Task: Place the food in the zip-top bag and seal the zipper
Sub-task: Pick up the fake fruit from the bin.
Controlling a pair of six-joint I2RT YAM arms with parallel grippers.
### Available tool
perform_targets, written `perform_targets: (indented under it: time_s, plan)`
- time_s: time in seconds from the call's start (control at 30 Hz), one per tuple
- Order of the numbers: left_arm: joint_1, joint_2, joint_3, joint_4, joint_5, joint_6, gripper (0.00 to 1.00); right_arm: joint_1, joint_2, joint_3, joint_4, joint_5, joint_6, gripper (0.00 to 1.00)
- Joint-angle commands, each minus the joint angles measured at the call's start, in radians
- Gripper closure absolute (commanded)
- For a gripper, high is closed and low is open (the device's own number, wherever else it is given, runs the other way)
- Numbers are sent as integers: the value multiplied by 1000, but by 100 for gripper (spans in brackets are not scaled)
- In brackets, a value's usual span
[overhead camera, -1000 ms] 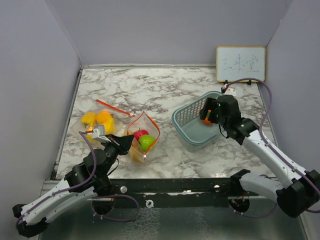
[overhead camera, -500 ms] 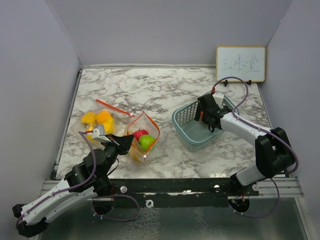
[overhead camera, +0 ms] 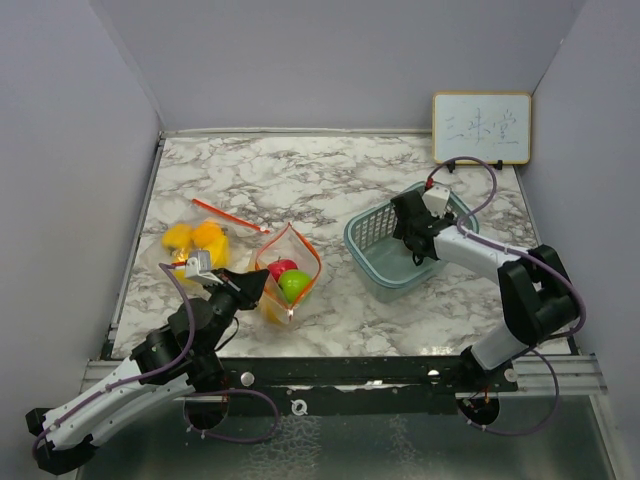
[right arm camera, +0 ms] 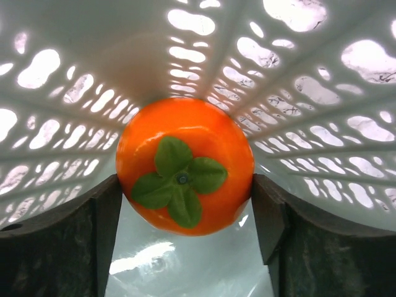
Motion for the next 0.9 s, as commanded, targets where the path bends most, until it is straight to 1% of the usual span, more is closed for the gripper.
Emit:
perform_targets:
  time_s: [0.0, 0.17, 0.23, 0.27, 0.33, 0.57, 0.63, 0.67, 0.73, 0.77, 0.87]
  plan:
    - [3, -12, -3, 15, 0, 18, 100, -6, 26, -39, 50, 14, 22, 33]
    - [4, -24, -4, 2, -8, 16, 100, -6, -28, -60, 67, -18, -10, 59]
    - [4, -26, -3, 1, -10, 15, 100, -6, -74, -66, 73, -53, -32, 65]
    - [3, -27, -2, -1, -11, 15, 100, -6, -114, -71, 81, -80, -51, 67]
    - [3, -26, 1, -4, -13, 15, 100, -6, -195, -77, 95, -155, -89, 69]
    - [3, -21, 5, -8, -18, 14, 100, -4, -478, -34, 85, -522, -205, 73]
    - [3, -18, 1, -7, -16, 9, 100, 0, -525, 12, 73, -678, -243, 73]
    - [3, -15, -1, -3, -15, 7, 100, 11, -536, 56, 62, -790, -258, 73]
    - [3, -9, -3, 3, -9, 3, 100, 58, -540, 119, 44, -912, -269, 73]
    - [4, -6, -4, 8, -7, 2, 100, 108, -539, 139, 52, -958, -271, 73]
    - [3, 6, -3, 22, 3, -2, 100, 258, -519, 166, 120, -1038, -262, 72]
